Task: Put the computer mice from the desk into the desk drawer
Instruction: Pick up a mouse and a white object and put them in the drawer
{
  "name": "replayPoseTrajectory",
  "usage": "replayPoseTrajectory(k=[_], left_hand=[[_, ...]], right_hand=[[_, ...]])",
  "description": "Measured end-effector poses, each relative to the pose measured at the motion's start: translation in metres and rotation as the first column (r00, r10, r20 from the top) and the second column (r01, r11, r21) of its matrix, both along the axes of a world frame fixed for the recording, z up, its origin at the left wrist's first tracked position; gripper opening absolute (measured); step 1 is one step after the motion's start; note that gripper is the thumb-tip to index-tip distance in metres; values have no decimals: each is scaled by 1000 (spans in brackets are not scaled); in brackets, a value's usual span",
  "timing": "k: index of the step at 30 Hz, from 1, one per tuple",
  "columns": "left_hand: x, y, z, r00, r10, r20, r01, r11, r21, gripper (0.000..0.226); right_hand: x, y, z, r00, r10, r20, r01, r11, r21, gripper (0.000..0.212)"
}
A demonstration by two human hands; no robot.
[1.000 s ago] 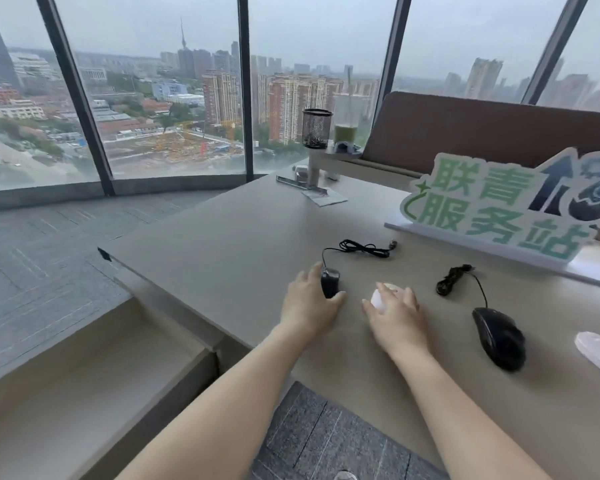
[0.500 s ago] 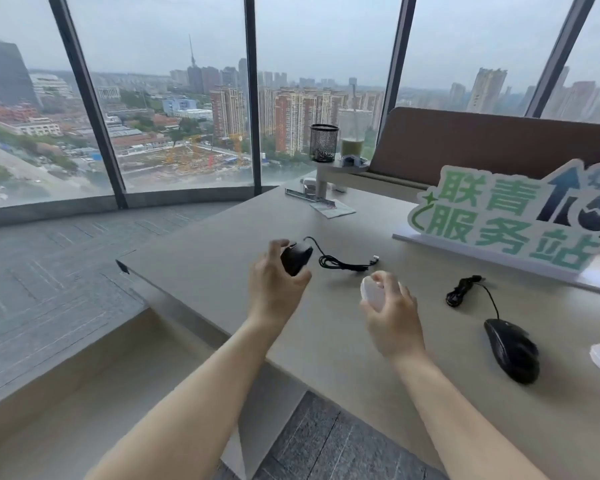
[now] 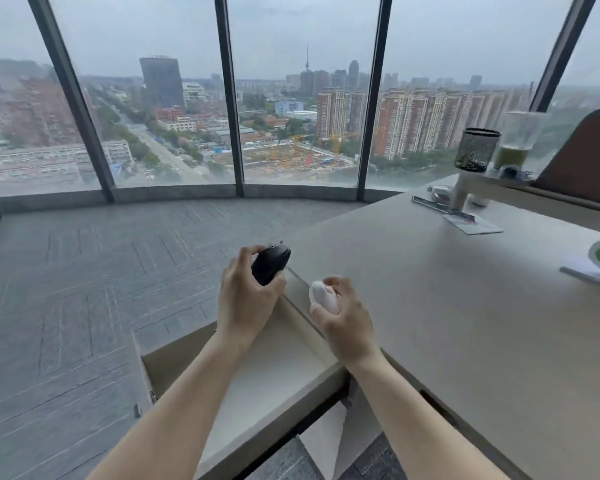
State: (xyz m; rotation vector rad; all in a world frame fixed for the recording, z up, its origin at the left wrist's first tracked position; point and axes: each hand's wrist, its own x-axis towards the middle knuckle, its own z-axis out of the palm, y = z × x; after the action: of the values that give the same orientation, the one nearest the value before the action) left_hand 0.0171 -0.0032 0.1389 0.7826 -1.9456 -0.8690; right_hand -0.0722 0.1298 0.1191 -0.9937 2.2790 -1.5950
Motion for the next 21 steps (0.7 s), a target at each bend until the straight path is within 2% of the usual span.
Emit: replayPoseTrajectory(k=[5,8,11,14,17,19,21], left_hand=[[10,-44,-90,989,25,143,-54,977,206,43],[7,-61,-138,966,34,258,-109,954,280,46],[-3,-69,-172,888,26,460,-182,936,300,48],[-10,-67,-195,776,-6,631,-222,933,283,52],[-13,-63,-212,716,-23,698,-222,940,258,55],[-12,-59,-219,696,-36,717,-219,941,259,55],[-8,-56,-219,716,-42,697,-221,933,284,51]], right_hand=[[1,-72,-74,992,43,118,-80,939,334,37],[-11,-101,-114,995,37,98,-88,798,597,37],[-22,-117,-145,993,86,79,-115,627,771,46],[-25,-123,-167,993,97,70,-109,493,863,62],[-23,-124,-183,990,136,43,-95,411,907,68],[-22,-121,-180,991,134,29,-83,418,905,68],[-20,-116,-166,994,111,15,-68,492,868,59]])
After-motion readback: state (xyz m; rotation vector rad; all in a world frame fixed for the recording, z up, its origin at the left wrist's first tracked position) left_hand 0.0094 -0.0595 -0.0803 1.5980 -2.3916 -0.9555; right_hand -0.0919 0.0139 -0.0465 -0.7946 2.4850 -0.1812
